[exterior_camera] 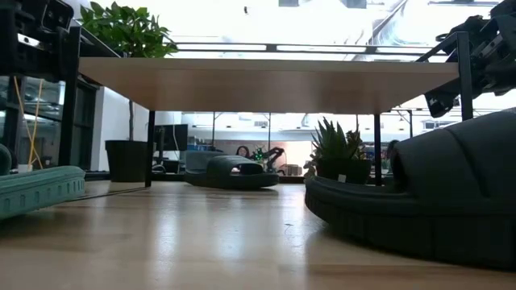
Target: Pick and place slides into the shelf
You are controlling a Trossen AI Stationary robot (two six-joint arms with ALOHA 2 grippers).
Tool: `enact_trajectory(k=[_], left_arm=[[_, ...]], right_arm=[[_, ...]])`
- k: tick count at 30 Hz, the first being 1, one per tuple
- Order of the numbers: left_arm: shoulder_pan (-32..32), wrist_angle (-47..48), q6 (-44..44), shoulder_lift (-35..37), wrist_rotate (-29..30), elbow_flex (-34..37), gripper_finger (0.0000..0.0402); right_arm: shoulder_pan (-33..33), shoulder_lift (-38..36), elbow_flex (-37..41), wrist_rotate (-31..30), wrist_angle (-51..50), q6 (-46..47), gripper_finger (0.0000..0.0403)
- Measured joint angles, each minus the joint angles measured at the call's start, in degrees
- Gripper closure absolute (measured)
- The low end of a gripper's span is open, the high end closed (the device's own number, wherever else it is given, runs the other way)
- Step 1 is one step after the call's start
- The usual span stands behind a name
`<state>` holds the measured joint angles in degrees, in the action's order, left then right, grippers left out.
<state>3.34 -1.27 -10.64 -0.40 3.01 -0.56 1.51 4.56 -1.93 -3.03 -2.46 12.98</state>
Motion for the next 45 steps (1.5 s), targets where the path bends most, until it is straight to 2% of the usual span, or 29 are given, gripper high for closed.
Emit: enact_trajectory(k=[45], left_arm=[[0.01,0.19,0.01,0.00,-1.92,0.00,0.0399]], right_arm=[[0.01,0.00,-0.02,0.00,0.02,-0.01,0.0403]])
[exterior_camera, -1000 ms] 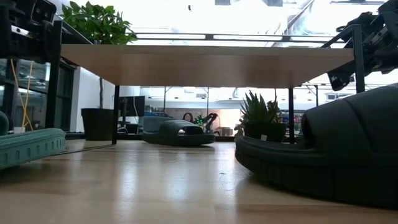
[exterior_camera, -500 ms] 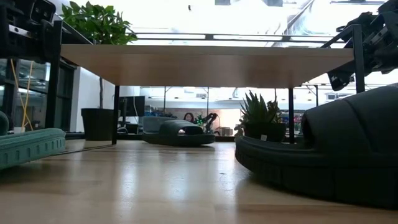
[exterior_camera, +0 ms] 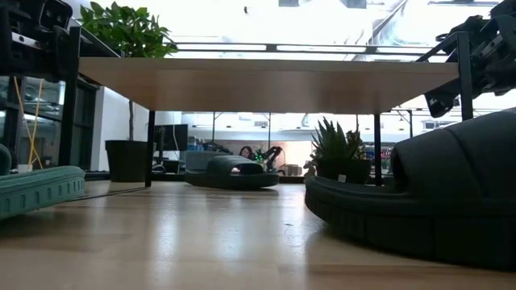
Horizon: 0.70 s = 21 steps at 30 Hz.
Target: Pick and place slides into the shelf
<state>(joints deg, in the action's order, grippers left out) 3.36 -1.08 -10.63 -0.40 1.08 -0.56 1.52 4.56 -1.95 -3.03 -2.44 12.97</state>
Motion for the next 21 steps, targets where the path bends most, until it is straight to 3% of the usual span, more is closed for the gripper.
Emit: enact_trajectory(k=[4,9,17,21], left_arm=[[0.00,0.00,0.00,0.00,0.00,0.00,0.0399],[0.00,0.00,0.00,0.00,0.00,0.00,0.0399],[0.00,0.00,0.02,0.00,-0.04,0.00,0.0399],[0.00,0.00,0.02,0.02,-0.07,0.00,0.0399]], right_arm=[[-0.02,0.00,0.01,0.00,0.04,0.59,0.0403],[-0.02,0.00,-0.25,0.02,-0.64,8.07,0.0403],[-0.02,-0.04,-6.41,4.74,-15.44,9.46,0.0403],[-0.02,-0.04,-9.32,6.16,-17.64,11.15,0.0403]])
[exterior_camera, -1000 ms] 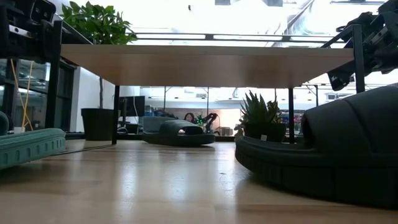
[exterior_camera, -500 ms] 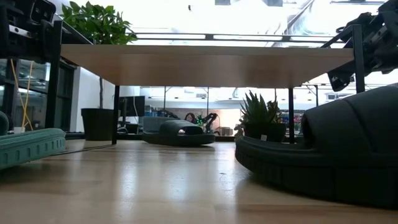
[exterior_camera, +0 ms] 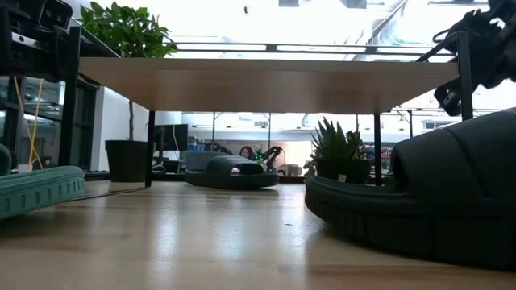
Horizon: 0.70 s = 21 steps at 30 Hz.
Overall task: Pick and place slides into the shelf
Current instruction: Put the top green slipper on the shelf
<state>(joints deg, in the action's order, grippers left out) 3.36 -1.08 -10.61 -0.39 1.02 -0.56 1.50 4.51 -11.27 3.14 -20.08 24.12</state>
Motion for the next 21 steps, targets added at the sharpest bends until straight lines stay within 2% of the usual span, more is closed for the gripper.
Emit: enact_trajectory(k=[13,18,21], left_arm=[[0.00,0.00,0.00,-0.02,-0.04,0.00,0.0399],[0.00,0.00,0.00,-0.02,-0.02,0.00,0.0399],[0.00,0.00,0.00,-0.02,-0.02,0.00,0.0399]], right_arm=[[0.00,0.00,-12.97,0.35,0.39,1.41,0.0403],[0.00,0.00,-17.20,-0.06,7.65,1.49,0.0403],[0.01,0.00,-18.58,-3.14,13.50,1.45,0.0403]])
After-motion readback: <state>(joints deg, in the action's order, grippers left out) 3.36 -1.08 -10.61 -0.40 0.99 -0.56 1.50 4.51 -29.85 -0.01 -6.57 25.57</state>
